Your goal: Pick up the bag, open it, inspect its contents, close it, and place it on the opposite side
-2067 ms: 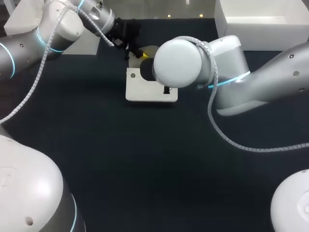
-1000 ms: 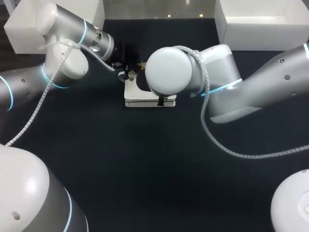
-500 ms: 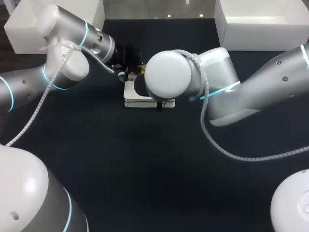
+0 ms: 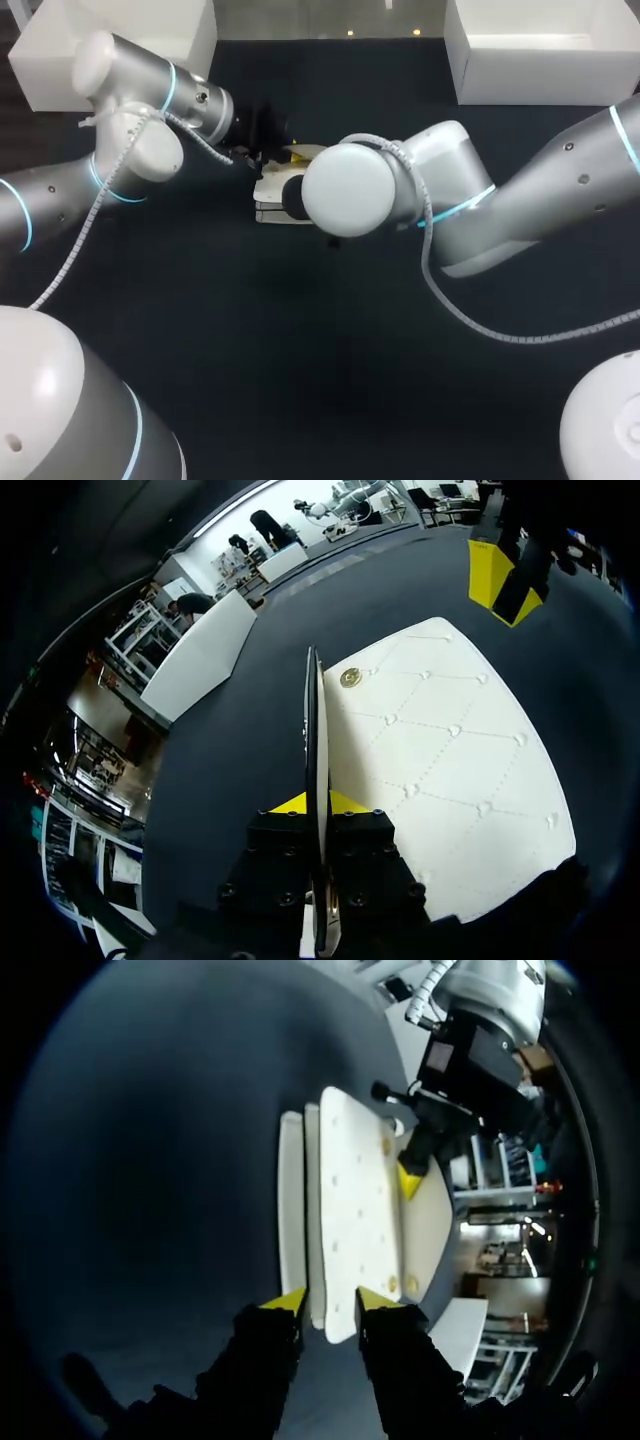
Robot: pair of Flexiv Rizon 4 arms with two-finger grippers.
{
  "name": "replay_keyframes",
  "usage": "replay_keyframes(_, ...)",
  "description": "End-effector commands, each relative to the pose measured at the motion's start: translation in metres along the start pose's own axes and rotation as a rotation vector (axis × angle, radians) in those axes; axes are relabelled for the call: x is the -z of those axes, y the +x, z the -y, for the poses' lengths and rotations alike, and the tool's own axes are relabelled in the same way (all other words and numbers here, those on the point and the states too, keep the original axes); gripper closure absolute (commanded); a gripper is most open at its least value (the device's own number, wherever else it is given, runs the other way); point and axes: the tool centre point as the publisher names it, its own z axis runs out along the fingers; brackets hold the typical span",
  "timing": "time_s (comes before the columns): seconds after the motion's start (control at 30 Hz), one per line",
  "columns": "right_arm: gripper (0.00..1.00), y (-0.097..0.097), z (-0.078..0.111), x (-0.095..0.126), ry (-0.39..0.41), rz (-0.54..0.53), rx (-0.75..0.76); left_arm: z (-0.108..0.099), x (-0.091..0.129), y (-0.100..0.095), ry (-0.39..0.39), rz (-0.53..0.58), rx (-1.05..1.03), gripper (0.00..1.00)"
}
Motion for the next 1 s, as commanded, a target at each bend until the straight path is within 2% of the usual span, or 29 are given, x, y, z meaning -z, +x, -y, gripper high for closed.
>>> replay_keyframes(0.03,0.59,0.004,0.0,-0.007,0.01,0.003,0.013,-0.001,-0.001,0.004,0.0,-0.002,-0.002,1.0)
replay_keyframes(0.67,0.66,0.004,0.003,-0.03,0.031,-0.006,0.014,0.0,0.002,0.015,0.018,-0.028,-0.012,1.0)
replay_keyframes(0.9,0.78,0.0,0.004,-0.034,0.027,0.008,-0.011,0.001,0.001,0.016,0.026,-0.035,-0.025,1.0)
replay_keyframes(1.0,0.78,-0.001,0.004,-0.034,0.022,0.012,-0.016,0.001,0.0,0.016,0.029,-0.038,-0.028,1.0)
